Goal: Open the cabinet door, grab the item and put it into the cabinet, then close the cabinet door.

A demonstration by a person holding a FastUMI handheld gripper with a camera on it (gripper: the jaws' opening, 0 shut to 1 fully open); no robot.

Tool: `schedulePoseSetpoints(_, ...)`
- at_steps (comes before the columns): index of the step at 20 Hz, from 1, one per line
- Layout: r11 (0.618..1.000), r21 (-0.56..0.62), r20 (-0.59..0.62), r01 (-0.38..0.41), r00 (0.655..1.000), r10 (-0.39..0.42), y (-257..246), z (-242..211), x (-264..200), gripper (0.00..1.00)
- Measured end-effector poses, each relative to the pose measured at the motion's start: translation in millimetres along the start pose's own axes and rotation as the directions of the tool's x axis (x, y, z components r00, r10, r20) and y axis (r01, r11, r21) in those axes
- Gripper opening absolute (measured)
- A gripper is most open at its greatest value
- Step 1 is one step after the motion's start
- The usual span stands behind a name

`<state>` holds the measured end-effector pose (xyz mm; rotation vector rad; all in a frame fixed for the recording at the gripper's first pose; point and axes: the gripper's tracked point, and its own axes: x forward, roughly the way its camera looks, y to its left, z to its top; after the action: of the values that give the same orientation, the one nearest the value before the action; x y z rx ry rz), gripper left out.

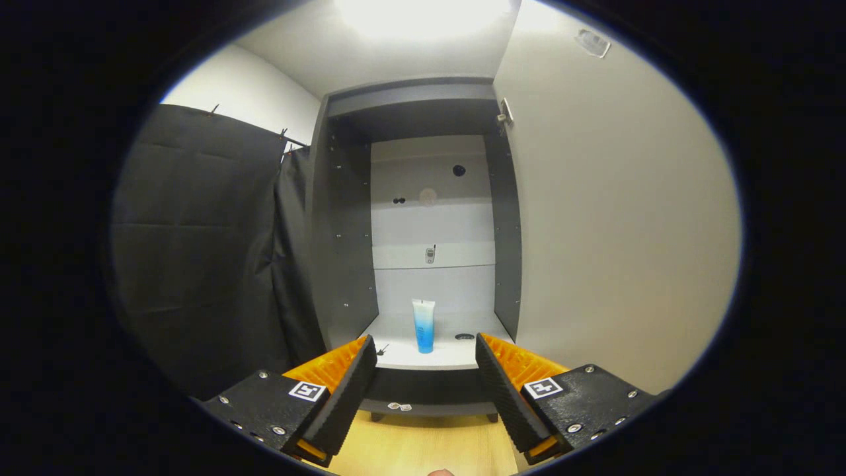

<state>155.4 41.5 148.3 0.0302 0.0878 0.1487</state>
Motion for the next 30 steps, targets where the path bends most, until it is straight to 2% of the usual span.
schedulePoseSetpoints(7, 1.000, 0.019, 0.007, -0.005, 1.000, 0.005, -19, -4, -75, 0.93)
schedulePoseSetpoints(12, 0.999, 0.032, 0.001, 0.025, 1.000, -0.025, -44, -12, -120, 0.93)
schedulePoseSetpoints(17, 0.992, 0.071, -0.007, 0.100, 0.995, -0.100, -87, -15, -150, 0.93)
schedulePoseSetpoints(19, 0.992, 0.098, -0.008, 0.078, 0.997, -0.077, -91, -12, -160, 0.92)
schedulePoseSetpoints(21, 0.990, 0.106, -0.005, 0.087, 0.996, -0.087, -95, -9, -166, 0.92)
schedulePoseSetpoints(26, 0.980, 0.099, 0.031, 0.175, 0.983, -0.179, -134, 10, -195, 0.93)
schedulePoseSetpoints(30, 0.952, 0.100, 0.041, 0.288, 0.955, -0.293, -178, 20, -198, 0.93)
